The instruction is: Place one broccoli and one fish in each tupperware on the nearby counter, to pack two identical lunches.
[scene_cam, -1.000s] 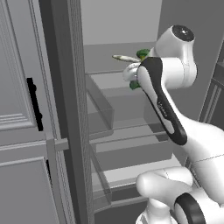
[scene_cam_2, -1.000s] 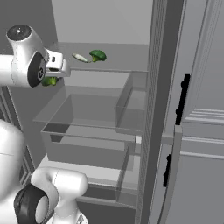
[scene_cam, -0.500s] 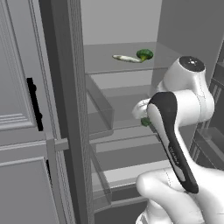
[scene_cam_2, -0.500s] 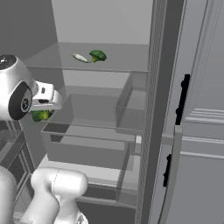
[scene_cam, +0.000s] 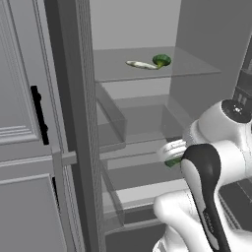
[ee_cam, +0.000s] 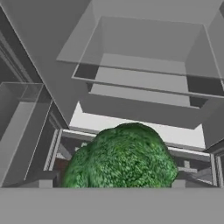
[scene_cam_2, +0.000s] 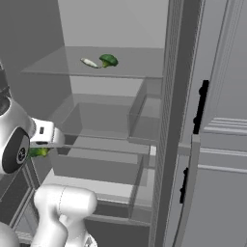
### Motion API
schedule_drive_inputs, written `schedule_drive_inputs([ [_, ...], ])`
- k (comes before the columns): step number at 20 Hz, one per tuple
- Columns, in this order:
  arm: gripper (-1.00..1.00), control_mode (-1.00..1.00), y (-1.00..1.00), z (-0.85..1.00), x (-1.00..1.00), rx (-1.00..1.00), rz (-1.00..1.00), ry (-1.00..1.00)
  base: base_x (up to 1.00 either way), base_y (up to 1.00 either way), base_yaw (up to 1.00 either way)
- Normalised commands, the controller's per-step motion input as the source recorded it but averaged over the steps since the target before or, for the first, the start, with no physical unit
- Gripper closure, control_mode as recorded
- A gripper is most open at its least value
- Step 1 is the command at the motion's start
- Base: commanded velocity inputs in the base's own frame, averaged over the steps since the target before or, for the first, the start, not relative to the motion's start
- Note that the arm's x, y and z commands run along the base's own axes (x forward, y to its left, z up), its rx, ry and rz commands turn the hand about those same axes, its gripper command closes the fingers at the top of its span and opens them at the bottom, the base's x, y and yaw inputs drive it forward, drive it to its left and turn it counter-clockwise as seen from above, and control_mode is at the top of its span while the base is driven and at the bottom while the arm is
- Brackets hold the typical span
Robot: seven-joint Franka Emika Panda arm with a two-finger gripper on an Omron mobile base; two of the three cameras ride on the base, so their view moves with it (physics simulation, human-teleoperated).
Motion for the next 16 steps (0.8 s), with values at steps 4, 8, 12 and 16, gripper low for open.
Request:
schedule_drive_inputs([
  [4, 1.00, 1.00, 0.00, 0.00, 0.00, 0.00, 0.00, 0.00, -1.00, -0.06, 0.00],
  [8, 1.00, 1.00, 0.00, 0.00, 0.00, 0.00, 0.00, 0.00, -1.00, -0.04, 0.03],
  [12, 1.00, 1.00, 0.00, 0.00, 0.00, 0.00, 0.00, 0.00, -1.00, 0.03, 0.17],
  [16, 1.00, 1.00, 0.00, 0.00, 0.00, 0.00, 0.00, 0.00, -1.00, 0.40, 0.41],
])
